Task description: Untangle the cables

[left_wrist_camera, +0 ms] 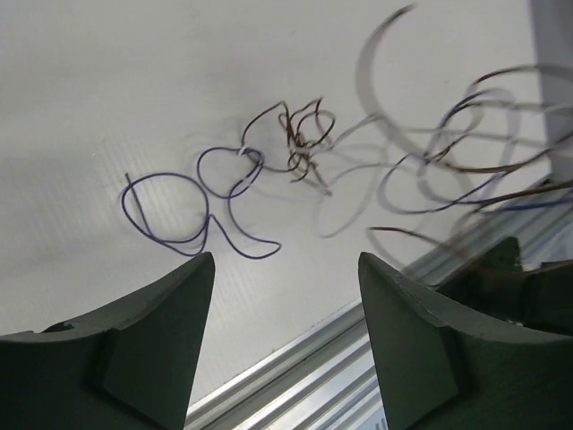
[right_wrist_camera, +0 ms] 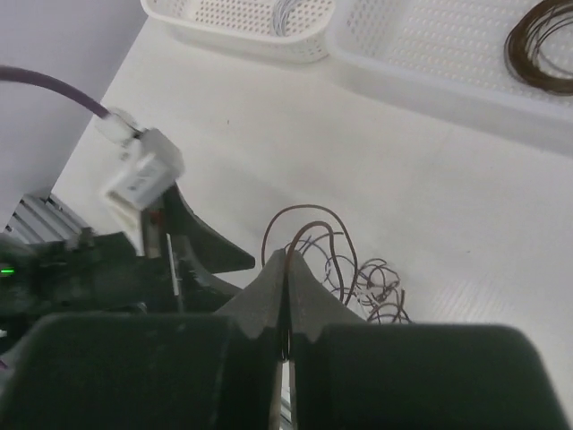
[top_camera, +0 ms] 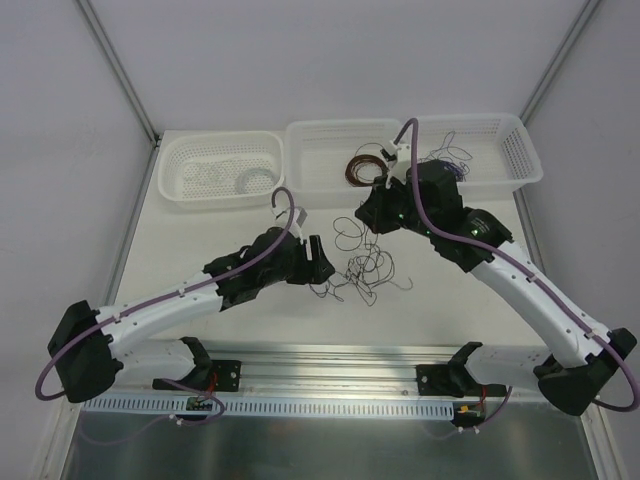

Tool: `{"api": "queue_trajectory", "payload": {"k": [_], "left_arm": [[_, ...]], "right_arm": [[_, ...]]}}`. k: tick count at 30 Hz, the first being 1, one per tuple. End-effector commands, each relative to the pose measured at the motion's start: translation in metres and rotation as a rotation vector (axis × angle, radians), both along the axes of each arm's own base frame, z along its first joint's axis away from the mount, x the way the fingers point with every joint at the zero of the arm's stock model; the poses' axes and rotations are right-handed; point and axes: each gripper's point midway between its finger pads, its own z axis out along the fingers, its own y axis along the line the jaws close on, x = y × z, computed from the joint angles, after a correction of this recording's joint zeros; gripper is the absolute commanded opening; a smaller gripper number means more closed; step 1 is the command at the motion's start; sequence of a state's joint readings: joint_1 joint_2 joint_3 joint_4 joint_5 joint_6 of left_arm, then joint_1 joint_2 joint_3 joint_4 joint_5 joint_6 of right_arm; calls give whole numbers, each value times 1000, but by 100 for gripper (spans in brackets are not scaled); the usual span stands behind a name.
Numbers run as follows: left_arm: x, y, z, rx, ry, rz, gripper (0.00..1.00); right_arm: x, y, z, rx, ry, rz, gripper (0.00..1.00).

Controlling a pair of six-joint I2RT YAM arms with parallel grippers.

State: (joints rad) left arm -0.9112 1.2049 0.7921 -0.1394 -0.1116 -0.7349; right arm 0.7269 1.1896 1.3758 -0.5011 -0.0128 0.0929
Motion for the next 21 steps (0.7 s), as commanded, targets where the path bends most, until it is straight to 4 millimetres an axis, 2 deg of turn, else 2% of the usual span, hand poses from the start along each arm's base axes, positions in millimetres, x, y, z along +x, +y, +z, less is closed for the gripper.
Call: {"api": "queue_trajectory", "payload": {"k": [1, 2, 3, 11, 21], "left_arm": [[1, -14, 46, -146, -177, -87, 66], [-3, -14, 48, -167, -194, -106, 66], [-5, -22, 59, -212, -238, -152, 67], [-27, -48, 62, -284, -323, -358, 66], [-20, -67, 67, -290, -405, -315, 68]], "right_arm": [[-12, 15, -19, 31, 57, 62, 1], [-12, 18, -20, 41, 60, 64, 1], [-14, 20, -22, 43, 67, 73, 1], [-28, 36, -23, 64, 86, 126, 1], [-33, 48, -23, 105, 84, 89, 1]]}}
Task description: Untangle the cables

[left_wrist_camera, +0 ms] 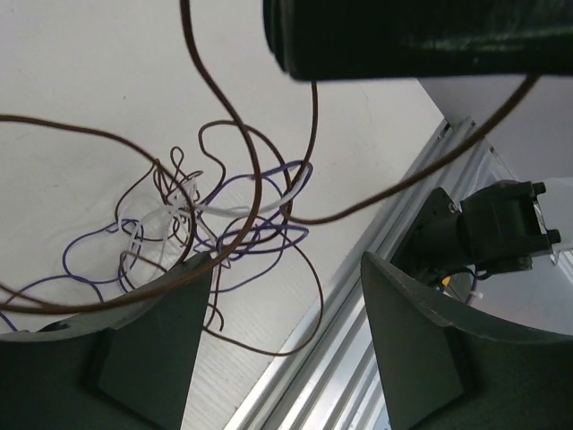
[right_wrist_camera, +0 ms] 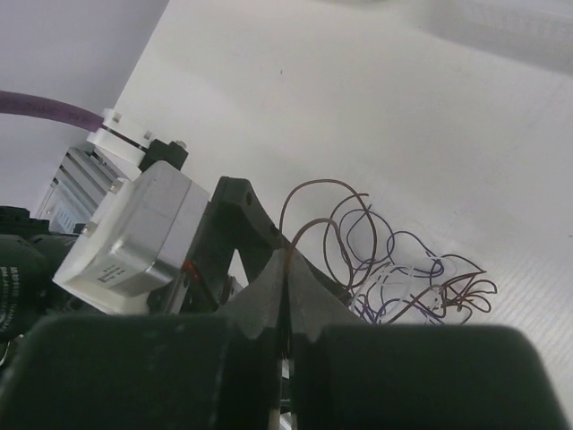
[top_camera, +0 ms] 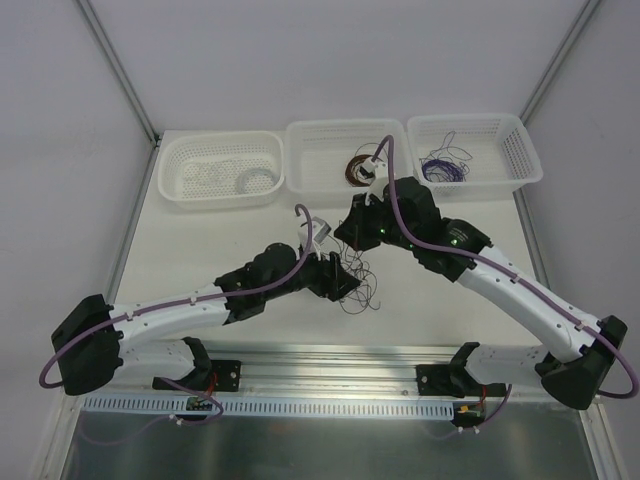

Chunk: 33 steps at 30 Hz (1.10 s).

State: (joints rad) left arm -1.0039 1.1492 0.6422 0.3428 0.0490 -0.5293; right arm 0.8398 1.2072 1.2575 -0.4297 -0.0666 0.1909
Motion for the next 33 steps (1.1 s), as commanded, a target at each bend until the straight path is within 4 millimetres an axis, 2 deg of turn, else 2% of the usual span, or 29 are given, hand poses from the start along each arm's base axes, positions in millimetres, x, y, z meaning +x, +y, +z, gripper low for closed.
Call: {"api": "queue_trajectory", "payload": {"k": [1, 5, 8, 12, 13, 15, 16, 18, 21, 22, 24, 25, 26, 27, 29, 33], "left_arm": [[12, -11, 18, -57, -89, 47, 68], [23, -12, 4, -49, -72, 146, 67], [34, -7, -7, -48, -49, 239, 58], [46, 5, -22, -42, -27, 353, 41], [49, 9, -27, -34, -25, 382, 30], [51, 12, -31, -36, -17, 403, 19], [52, 14, -35, -24, -16, 414, 7], [52, 17, -42, -4, -8, 422, 0], [51, 28, -61, 56, 30, 463, 0], [51, 31, -67, 76, 40, 474, 0], [51, 43, -82, 134, 74, 521, 0], [52, 46, -88, 158, 90, 534, 0], [51, 54, -100, 200, 126, 555, 0], [52, 55, -101, 208, 142, 565, 0], [51, 64, -117, 254, 203, 589, 0], [50, 74, -136, 281, 307, 612, 0]], "right_arm": [[1, 7, 19, 81, -35, -39, 1], [1, 8, 22, 97, -39, -78, 1], [0, 7, 25, 119, -37, -92, 1], [-5, 6, 31, 137, -30, -91, 1], [-5, 4, 31, 137, -26, -94, 1], [-6, 1, 39, 147, -38, -98, 1], [-8, -2, 38, 135, -37, -103, 1], [-7, -9, 52, 137, -72, -117, 1], [-5, -23, 61, 98, -103, -151, 1], [-6, -29, 72, 98, -126, -149, 1], [-3, -38, 82, 91, -154, -171, 1], [-3, -45, 94, 89, -181, -175, 1], [1, -53, 98, 79, -192, -199, 1], [1, -60, 103, 77, -200, -209, 1], [5, -76, 119, 91, -239, -244, 1], [13, -101, 128, 65, -270, -298, 1]]}}
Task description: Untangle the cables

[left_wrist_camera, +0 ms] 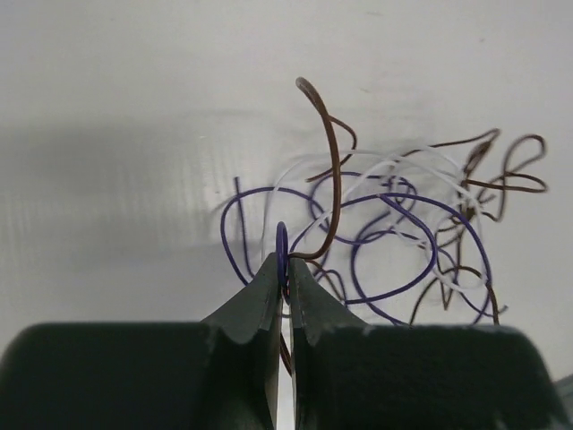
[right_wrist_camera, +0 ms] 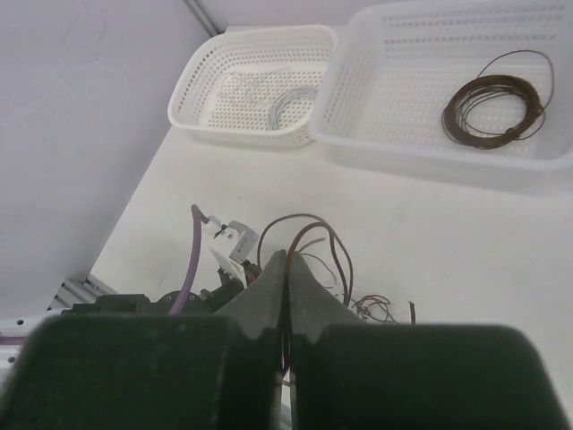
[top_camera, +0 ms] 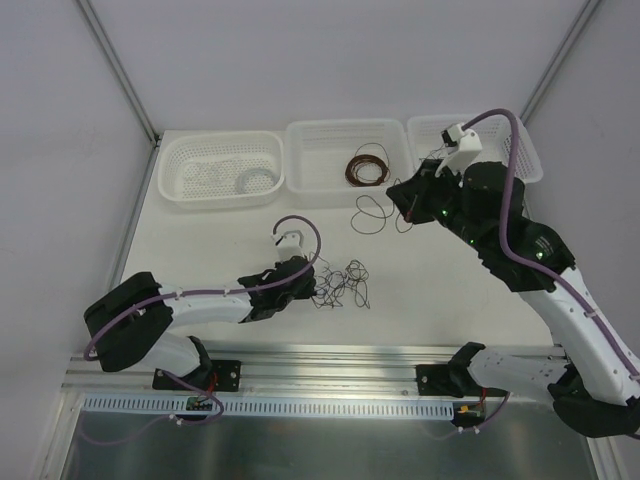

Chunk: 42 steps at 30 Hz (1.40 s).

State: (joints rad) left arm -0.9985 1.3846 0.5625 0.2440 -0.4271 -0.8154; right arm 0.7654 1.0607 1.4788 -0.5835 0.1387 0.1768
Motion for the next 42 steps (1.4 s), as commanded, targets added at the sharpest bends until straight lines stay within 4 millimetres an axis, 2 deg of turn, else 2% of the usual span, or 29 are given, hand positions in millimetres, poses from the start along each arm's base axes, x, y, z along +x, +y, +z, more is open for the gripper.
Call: {"api": "queue_trajectory", "payload": {"k": [1, 5, 9, 10, 11, 13, 15, 17, 18, 19, 20, 21, 23, 25, 26, 29, 30, 32, 33, 34, 37, 38, 40, 41, 42], "left_arm": [[1, 7, -10, -16, 103, 73, 0], [-2, 9, -9, -23, 154, 64, 4], [-3, 9, 10, -12, 159, 11, 21], [0, 15, 17, -17, 158, 15, 24], [-3, 19, 17, -3, 175, -10, 33], [6, 31, 32, -16, 155, -8, 43], [5, 39, 40, -27, 182, -32, 59], [12, 51, 54, -30, 161, -55, 70], [10, 52, 63, -33, 168, -80, 80], [11, 57, 71, -16, 141, -109, 84], [16, 62, 77, -14, 129, -108, 90], [13, 63, 83, -22, 138, -141, 95], [13, 69, 91, 4, 106, -189, 99], [14, 80, 96, 46, 84, -214, 99], [15, 85, 96, 61, 76, -220, 99], [20, 102, 99, 119, 36, -232, 99], [21, 106, 96, 139, 32, -231, 99], [24, 115, 93, 186, 12, -222, 99], [23, 118, 88, 200, 17, -220, 99], [23, 120, 85, 210, 20, -219, 99], [22, 120, 77, 211, 35, -215, 99], [21, 118, 77, 202, 35, -222, 99], [22, 118, 80, 198, 24, -216, 99], [23, 118, 81, 199, 20, -217, 99], [23, 118, 82, 195, 17, -215, 99]], "right_arm": [[1, -26, 16, -35, -53, -46, 1], [13, -34, 5, -78, -39, -55, 1], [33, -34, -1, -101, -45, -60, 1], [41, -39, -2, -109, -44, -78, 1], [45, -37, -3, -111, -40, -73, 1], [63, -35, -3, -124, -51, -76, 1], [77, -29, -2, -115, -63, -79, 1], [94, -15, -9, -148, -68, -19, 1], [102, -10, -7, -150, -81, -11, 1], [118, -3, -14, -173, -75, -2, 1], [125, 1, -14, -179, -83, 5, 1], [136, 7, -15, -182, -95, 12, 1], [161, 21, -23, -193, -99, 28, 1], [181, 32, -20, -175, -128, 37, 1], [198, 44, -26, -175, -124, 56, 1], [228, 63, -36, -173, -131, 85, 1], [247, 75, -48, -176, -130, 94, 1], [266, 86, -56, -173, -140, 98, 1], [285, 96, -68, -173, -146, 102, 1], [293, 99, -73, -175, -145, 99, 2], [317, 113, -99, -163, -123, 103, 16], [319, 116, -103, -158, -118, 111, 32], [320, 119, -112, -146, -104, 114, 45], [318, 119, -113, -145, -98, 119, 57], [315, 119, -114, -148, -91, 124, 62]]}}
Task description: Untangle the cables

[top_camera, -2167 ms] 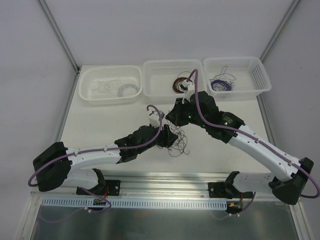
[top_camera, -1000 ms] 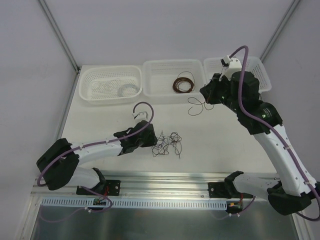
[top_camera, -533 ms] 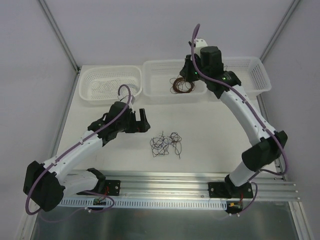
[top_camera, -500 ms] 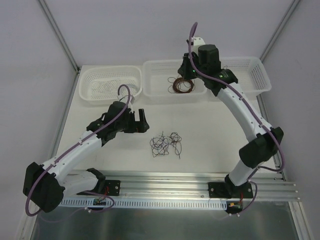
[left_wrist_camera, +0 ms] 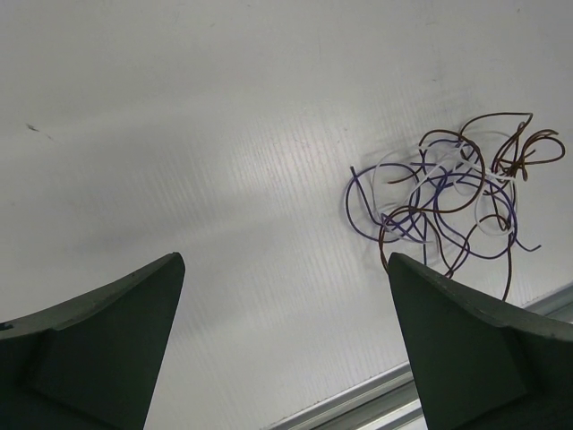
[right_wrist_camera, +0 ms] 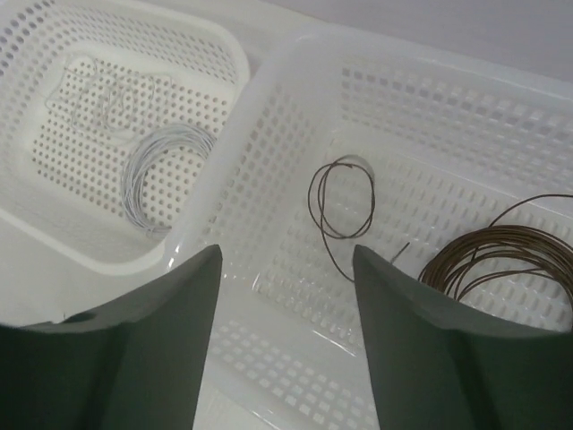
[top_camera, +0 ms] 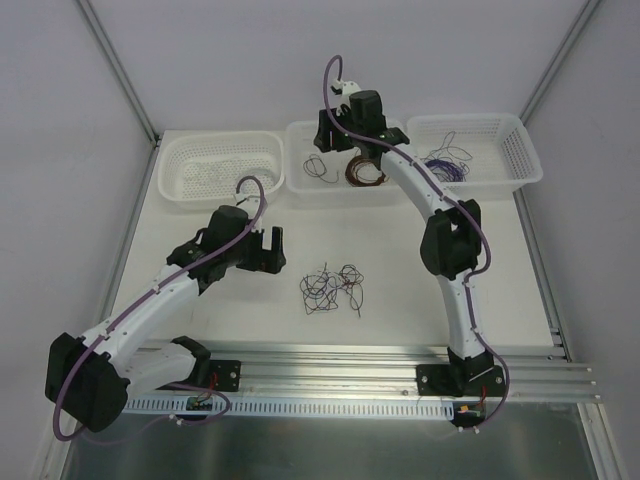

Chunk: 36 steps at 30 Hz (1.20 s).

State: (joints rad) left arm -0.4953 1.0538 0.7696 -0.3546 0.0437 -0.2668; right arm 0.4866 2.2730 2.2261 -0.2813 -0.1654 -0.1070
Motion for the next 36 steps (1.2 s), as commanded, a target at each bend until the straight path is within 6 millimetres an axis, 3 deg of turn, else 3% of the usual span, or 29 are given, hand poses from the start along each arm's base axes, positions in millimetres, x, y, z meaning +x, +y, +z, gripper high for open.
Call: {"api": "queue_trajectory", "payload": {"k": [1, 2, 7, 10, 11, 12, 16, 25, 29, 33, 36], "left_arm": [[2, 3, 5, 10, -35, -16, 99], [1, 2, 5, 6, -33, -20, 99], [-3, -6, 9, -34, -30, -52, 99], [-9, -15, 11, -78, -21, -98, 99], [-11, -18, 11, -93, -16, -113, 99], [-12, -21, 12, -107, -14, -126, 99], [-20, -35, 15, -166, 3, -183, 99], [-38, -63, 4, -189, 66, -176, 99], [-57, -86, -3, -174, 95, -210, 98], [-65, -99, -11, -167, 123, -201, 95], [-66, -105, -21, -147, 153, -182, 91]], "right_arm": [[-9, 1, 54, 71, -100, 35, 66], [-14, -2, 57, 68, -98, 38, 72], [-55, -26, 57, 16, -47, 39, 79], [-92, -45, 53, -7, 17, 34, 79], [-107, -53, 32, -31, 83, 26, 79], [-123, -60, 48, -20, 66, 24, 79], [-179, -80, 38, -40, 123, 32, 79], [-286, -110, -22, -70, 293, 8, 74], [-321, -110, -52, -73, 362, 16, 71], [-352, -104, -85, -89, 446, 34, 68], [-365, -102, -108, -107, 490, 28, 66]]}}
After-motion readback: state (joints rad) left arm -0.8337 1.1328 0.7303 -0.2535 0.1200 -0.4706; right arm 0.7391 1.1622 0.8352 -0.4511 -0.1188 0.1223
